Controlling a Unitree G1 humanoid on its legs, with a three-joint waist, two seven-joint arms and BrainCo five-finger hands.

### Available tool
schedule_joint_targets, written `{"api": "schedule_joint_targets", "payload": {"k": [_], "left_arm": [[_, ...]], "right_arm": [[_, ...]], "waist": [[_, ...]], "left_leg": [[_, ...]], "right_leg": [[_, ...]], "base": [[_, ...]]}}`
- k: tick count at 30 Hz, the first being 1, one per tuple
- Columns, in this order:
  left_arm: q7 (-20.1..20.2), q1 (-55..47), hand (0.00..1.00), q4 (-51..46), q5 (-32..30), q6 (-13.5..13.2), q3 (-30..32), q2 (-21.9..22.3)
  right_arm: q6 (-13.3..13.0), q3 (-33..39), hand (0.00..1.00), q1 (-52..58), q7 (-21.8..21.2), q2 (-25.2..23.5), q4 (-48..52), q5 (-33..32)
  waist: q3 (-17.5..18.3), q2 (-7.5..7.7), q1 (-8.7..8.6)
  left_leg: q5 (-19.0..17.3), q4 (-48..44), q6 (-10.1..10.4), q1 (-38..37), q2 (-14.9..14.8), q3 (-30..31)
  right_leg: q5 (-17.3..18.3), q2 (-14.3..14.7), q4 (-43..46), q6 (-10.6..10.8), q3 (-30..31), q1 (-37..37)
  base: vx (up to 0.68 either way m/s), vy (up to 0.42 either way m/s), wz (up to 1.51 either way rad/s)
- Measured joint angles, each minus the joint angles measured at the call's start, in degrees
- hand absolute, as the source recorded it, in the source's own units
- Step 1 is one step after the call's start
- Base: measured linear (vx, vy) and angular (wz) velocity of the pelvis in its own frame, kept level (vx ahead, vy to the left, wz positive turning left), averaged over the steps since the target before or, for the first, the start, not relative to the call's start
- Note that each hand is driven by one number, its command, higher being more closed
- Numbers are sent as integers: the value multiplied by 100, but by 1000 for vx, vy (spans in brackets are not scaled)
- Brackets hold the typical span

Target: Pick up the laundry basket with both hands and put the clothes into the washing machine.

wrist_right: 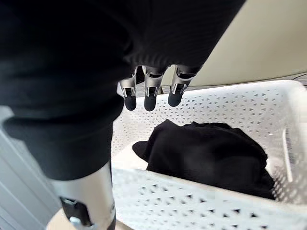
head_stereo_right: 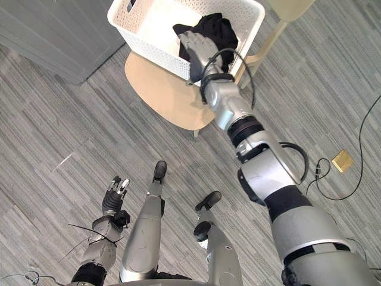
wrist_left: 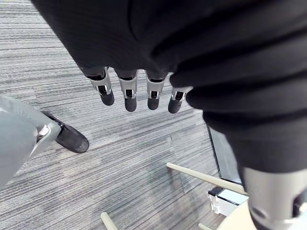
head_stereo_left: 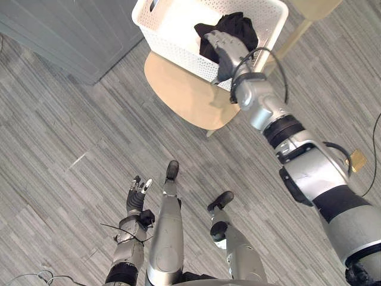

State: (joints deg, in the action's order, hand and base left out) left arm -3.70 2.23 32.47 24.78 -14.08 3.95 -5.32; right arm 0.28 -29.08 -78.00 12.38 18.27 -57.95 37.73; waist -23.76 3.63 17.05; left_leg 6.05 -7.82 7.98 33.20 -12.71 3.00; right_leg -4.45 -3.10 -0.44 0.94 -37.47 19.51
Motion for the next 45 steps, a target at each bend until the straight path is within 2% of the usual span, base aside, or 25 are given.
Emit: {"api": "schedule_joint_targets", "payload": {"k": [6, 13, 17, 20, 24, 29, 30, 37, 42, 45], "left_arm": [[4, 255, 0, -122, 270, 0, -7, 37], [7, 352, 0, -294, 436, -5, -133, 88], [0, 393, 0, -322, 535, -7, -154, 185], [-2, 394, 0, -327, 611, -11, -159, 194], [-4, 394, 0, -378, 768, -25, -157, 288], [-3, 394, 0, -416, 1018, -26, -156, 413], [-4, 391, 0, -451, 1090, -25, -153, 416], [128, 393, 0, -729, 1355, -37, -172, 514], [185, 377, 0, -725, 1355, -32, -196, 640], [221, 347, 0, -724, 1355, -31, -193, 637]], "right_arm": [[30, -135, 0, -638, 86, 646, -140, -230], [24, -358, 0, -644, 113, 752, -137, -420], [28, -450, 0, -654, 111, 895, -140, -449], [31, -553, 0, -716, 111, 927, -142, -451], [29, -770, 0, -1026, 122, 952, -140, -472], [33, -922, 0, -1093, 130, 961, -140, -620], [22, -938, 100, -1125, 117, 968, -100, -681], [7, -1008, 100, -1292, -255, 1148, 45, -1618], [13, -876, 100, -1282, -276, 1219, 25, -1970], [12, -842, 100, -1258, -254, 1211, 8, -2163]], "waist": [[-184, 9, -22], [-294, 13, 7], [-324, 11, 117], [-325, 10, 108], [-355, 2, 110], [-358, 1, 120], [-359, 0, 113], [-360, -2, 131], [-356, -8, 262], [-355, -9, 264]], "left_leg": [[112, 131, 11, 138, -17, 30], [112, 126, 10, 328, -32, 78], [126, 136, 3, 464, -24, 139], [183, 225, 9, 511, -5, 163], [430, 557, 11, 522, 5, 165], [456, 593, 12, 695, 13, 189], [459, 595, 15, 725, 14, 202], [688, 767, 66, 894, 25, 217], [690, 787, 67, 916, 12, 201], [690, 787, 68, 914, 19, 197]], "right_leg": [[-2, 59, -97, -1, -129, 99], [-1, 83, -92, -1, -180, 263], [-1, 89, -103, 0, -223, 380], [-1, 107, -176, -1, -319, 397], [-1, 110, -201, -1, -367, 528], [-1, 110, -202, -1, -421, 686], [-1, 110, -202, -1, -432, 708], [6, 98, -174, -3, -482, 935], [128, 20, 69, -79, -478, 1068], [151, -13, 154, -86, -487, 1087]], "base": [[58, 69, 8], [45, 87, 0], [37, 98, 3], [46, 99, 12], [34, 96, 5], [35, 108, 3], [35, 94, 1], [22, 89, 1], [20, 90, -3], [34, 79, 2]]}}
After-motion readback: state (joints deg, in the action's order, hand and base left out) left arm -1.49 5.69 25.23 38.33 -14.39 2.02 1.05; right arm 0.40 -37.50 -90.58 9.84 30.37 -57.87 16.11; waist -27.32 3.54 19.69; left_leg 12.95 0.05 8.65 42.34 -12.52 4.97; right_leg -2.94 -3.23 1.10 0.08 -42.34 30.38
